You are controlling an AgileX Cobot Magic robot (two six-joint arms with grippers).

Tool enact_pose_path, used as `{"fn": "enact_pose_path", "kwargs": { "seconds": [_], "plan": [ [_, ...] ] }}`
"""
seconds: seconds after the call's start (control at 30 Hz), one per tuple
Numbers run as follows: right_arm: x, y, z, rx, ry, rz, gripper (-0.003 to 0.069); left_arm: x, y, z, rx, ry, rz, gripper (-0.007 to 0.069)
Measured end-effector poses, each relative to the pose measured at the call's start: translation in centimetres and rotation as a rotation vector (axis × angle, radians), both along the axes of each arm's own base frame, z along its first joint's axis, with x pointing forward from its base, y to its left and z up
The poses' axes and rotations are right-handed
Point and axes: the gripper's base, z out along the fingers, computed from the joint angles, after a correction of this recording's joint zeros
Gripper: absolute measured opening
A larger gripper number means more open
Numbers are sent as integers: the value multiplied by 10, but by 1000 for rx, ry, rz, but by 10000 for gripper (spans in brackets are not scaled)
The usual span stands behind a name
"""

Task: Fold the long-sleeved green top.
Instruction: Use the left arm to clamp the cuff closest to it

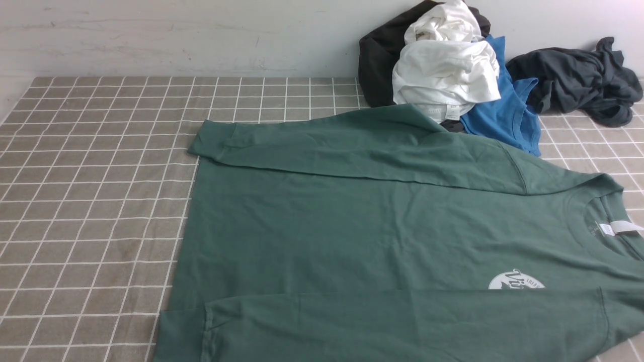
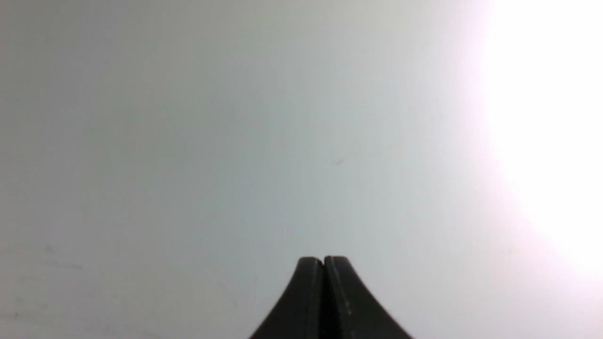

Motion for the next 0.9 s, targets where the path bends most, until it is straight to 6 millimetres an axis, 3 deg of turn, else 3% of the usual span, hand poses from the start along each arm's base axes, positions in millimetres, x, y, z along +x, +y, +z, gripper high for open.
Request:
{"fn": "enact_pose_path", "kwargs": {
  "seconds": [0.03,0.1,0.13,0.2,0.27,0.3,0.33,0.43,0.57,0.63,0.73,0.77,0.9],
  "plan": [
    [-1,0,5,2,-9,-1,-14,0,0,4,-1,-7,0,-8],
    [-2,-2,30,11,2,-19,-14,3,-1,30,41,51,1,-8],
    [1,-4,56,-3,47,-48,-14,11,-3,55,104,110,9,-8],
    [11,-5,75,-32,161,-87,-14,31,-5,70,182,246,8,-8],
    [27,-7,89,-58,319,-120,-14,57,-8,77,252,430,-13,-8],
    [29,-7,90,-62,336,-124,-14,60,-9,78,254,450,-16,-8],
    [40,-7,91,-71,455,-138,-14,79,-11,75,287,603,-45,-8],
    [73,-7,71,-81,852,-154,-14,113,-19,51,317,948,-147,8],
    [100,-1,25,-122,1316,-109,-14,140,-29,9,300,1264,-288,96],
    [108,5,14,-151,1404,-59,-14,151,-34,-10,280,1369,-350,157],
    [121,17,9,-205,1383,29,-14,171,-37,-39,266,1484,-392,254],
    [122,17,8,-208,1385,32,-14,172,-37,-41,267,1493,-394,259],
    [135,33,6,-310,1299,105,-14,194,-38,-82,255,1613,-391,300]
  ]
}}
